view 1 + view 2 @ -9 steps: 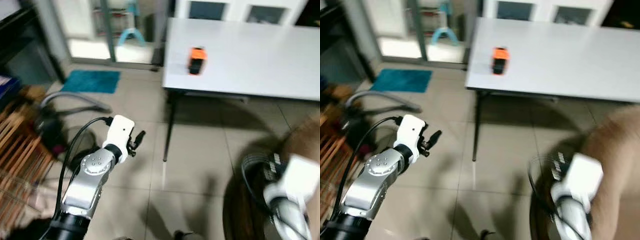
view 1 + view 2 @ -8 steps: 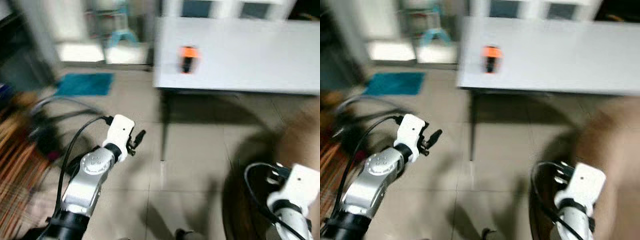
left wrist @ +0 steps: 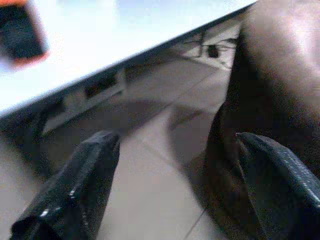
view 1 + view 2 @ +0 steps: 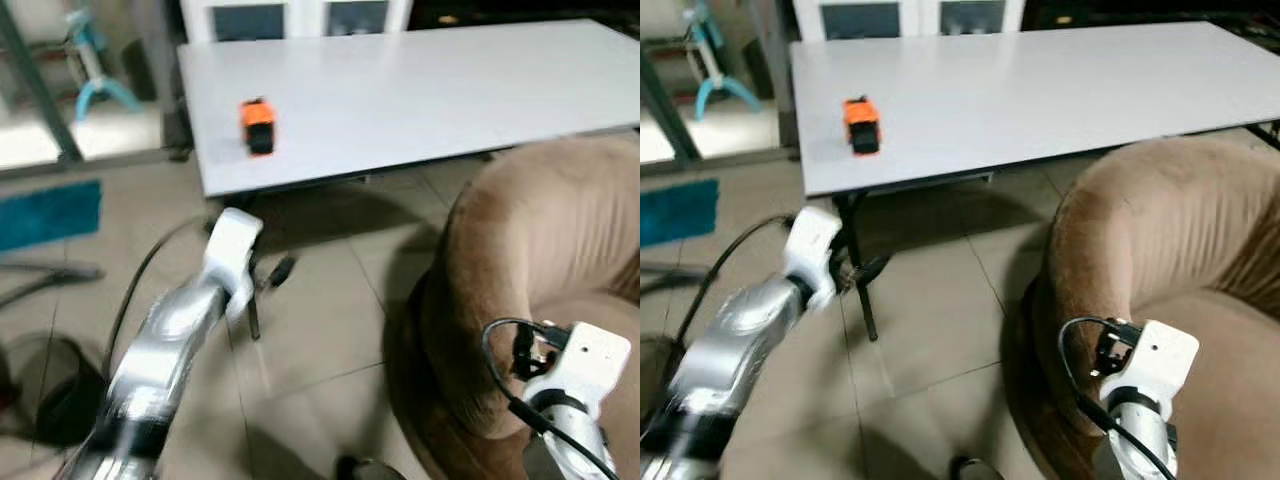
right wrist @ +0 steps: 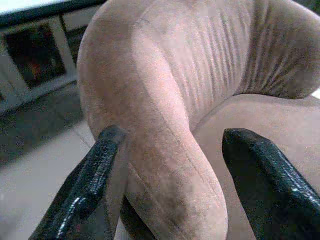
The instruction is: Move the pillow to the sofa from floor
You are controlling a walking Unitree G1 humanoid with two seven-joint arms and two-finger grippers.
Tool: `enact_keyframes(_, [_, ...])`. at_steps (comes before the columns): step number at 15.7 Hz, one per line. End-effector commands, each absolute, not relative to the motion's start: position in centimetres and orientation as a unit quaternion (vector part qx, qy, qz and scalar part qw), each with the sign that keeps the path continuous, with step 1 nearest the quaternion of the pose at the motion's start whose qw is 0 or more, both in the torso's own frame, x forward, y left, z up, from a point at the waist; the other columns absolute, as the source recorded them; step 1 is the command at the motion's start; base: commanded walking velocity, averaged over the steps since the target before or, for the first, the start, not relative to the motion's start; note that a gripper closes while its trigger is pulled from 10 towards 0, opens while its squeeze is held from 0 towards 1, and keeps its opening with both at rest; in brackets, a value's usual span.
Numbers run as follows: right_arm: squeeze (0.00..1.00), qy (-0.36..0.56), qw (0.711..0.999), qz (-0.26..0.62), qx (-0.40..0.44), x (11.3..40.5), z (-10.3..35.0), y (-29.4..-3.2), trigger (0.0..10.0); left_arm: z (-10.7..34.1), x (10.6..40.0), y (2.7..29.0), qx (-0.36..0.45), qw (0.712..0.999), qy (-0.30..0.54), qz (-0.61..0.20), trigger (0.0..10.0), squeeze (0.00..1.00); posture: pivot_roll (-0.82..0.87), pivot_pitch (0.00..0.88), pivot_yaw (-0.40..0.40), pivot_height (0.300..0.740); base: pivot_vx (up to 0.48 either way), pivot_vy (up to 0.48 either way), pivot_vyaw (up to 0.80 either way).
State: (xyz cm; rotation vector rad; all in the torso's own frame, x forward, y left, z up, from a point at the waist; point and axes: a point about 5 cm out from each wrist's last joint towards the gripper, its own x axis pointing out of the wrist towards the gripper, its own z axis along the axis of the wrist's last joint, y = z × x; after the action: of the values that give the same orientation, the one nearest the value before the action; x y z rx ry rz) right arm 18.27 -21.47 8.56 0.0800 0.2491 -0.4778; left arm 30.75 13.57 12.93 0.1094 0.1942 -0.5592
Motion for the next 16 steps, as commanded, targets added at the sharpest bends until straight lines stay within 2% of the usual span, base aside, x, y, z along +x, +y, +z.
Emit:
enact_keyframes(1, [1.0, 0.11, 0.964, -0.238, 0.047, 17.9, 9.0, -21.5, 10.0, 12.0, 30.6, 13.1, 0.046, 0.948, 0.116, -0.294, 10.0, 1.0, -0.02, 0.0, 0.07, 0.74, 0.0, 0.0, -0.8])
enact_keyframes(2, [1.0, 0.104, 0.964, -0.239, 0.049, 17.8, 9.3, -21.7, 10.0, 12.0, 30.8, 13.0, 0.038, 0.948, 0.118, -0.292, 10.0, 1.0, -0.03, 0.0, 0.076, 0.74, 0.0, 0.0, -0.8])
enact_keyframes(3, [1.0, 0.098, 0.971, -0.216, 0.037, 18.3, 10.0, -21.2, 10.0, 11.7, 30.9, 13.9, 0.023, 0.958, 0.125, -0.258, 10.0, 1.0, -0.03, 0.0, 0.041, 0.74, 0.0, 0.0, -0.8])
enact_keyframes(5, [1.0, 0.122, 0.976, -0.182, 0.005, 18.5, 9.3, -20.6, 10.0, 10.3, 29.8, 14.4, 0.016, 0.958, 0.144, -0.249, 10.0, 1.0, -0.02, 0.01, -0.004, 0.74, 0.0, 0.0, -0.8])
enact_keyframes(7, [1.0, 0.102, 0.991, -0.077, -0.036, 19.3, 10.3, -19.8, 10.0, 9.5, 27.4, 15.1, 0.05, 0.958, 0.157, -0.237, 10.0, 1.0, 0.01, 0.019, -0.058, 0.74, 0.0, 0.0, -0.8])
enact_keyframes(8, [1.0, 0.076, 0.995, -0.021, -0.064, 21.0, 11.0, -20.0, 10.0, 9.7, 27.4, 14.9, 0.057, 0.952, 0.167, -0.251, 10.0, 1.0, 0.02, 0.016, -0.058, 0.74, 0.0, 0.0, -0.8])
enact_keyframes(9, [1.0, 0.065, 0.996, -0.008, -0.068, 21.8, 11.2, -20.5, 10.0, 10.0, 27.6, 14.7, 0.062, 0.95, 0.165, -0.259, 10.0, 0.96, 0.02, 0.015, -0.053, 0.74, 0.0, 0.0, -0.8])
enact_keyframes(11, [1.0, 0.052, 0.996, -0.024, -0.07, 23.8, 11.1, -23.0, 10.0, 11.5, 28.1, 14.2, 0.079, 0.948, 0.155, -0.267, 10.0, 0.96, 0.05, 0.012, -0.039, 0.74, 0.0, 0.0, -0.4])
enact_keyframes(12, [1.0, 0.047, 0.995, -0.059, -0.063, 24.3, 11.4, -24.2, 10.0, 12.5, 28.2, 13.5, 0.079, 0.941, 0.157, -0.289, 10.0, 0.84, 0.05, 0.003, -0.009, 0.74, 0.0, 0.0, 0.0])
enact_keyframes(13, [1.0, 0.046, 0.995, -0.065, -0.062, 24.3, 11.5, -24.4, 10.0, 12.7, 28.2, 13.4, 0.081, 0.941, 0.155, -0.291, 10.0, 0.75, 0.05, 0.003, -0.002, 0.74, 0.0, 0.0, 0.0])
enact_keyframes(14, [1.0, 0.048, 0.994, -0.085, -0.058, 24.1, 11.5, -24.6, 10.0, 12.9, 28.2, 13.2, 0.086, 0.941, 0.151, -0.29, 10.0, 0.42, 0.05, 0.003, 0.003, 0.74, 0.0, 0.0, -0.8])
enact_keyframes(15, [1.0, 0.051, 0.993, -0.099, -0.049, 23.7, 11.3, -24.6, 10.0, 13.2, 28.3, 13.1, 0.09, 0.942, 0.146, -0.287, 10.0, 0.0, 0.05, 0.003, 0.011, 0.74, 0.0, 0.0, -0.8])
enact_keyframes(16, [1.0, 0.055, 0.992, -0.107, -0.039, 22.7, 10.7, -24.2, 10.0, 13.2, 28.4, 13.4, 0.101, 0.945, 0.146, -0.275, 10.0, 0.0, 0.06, 0.003, 0.032, 0.74, 0.0, 0.0, 0.0])
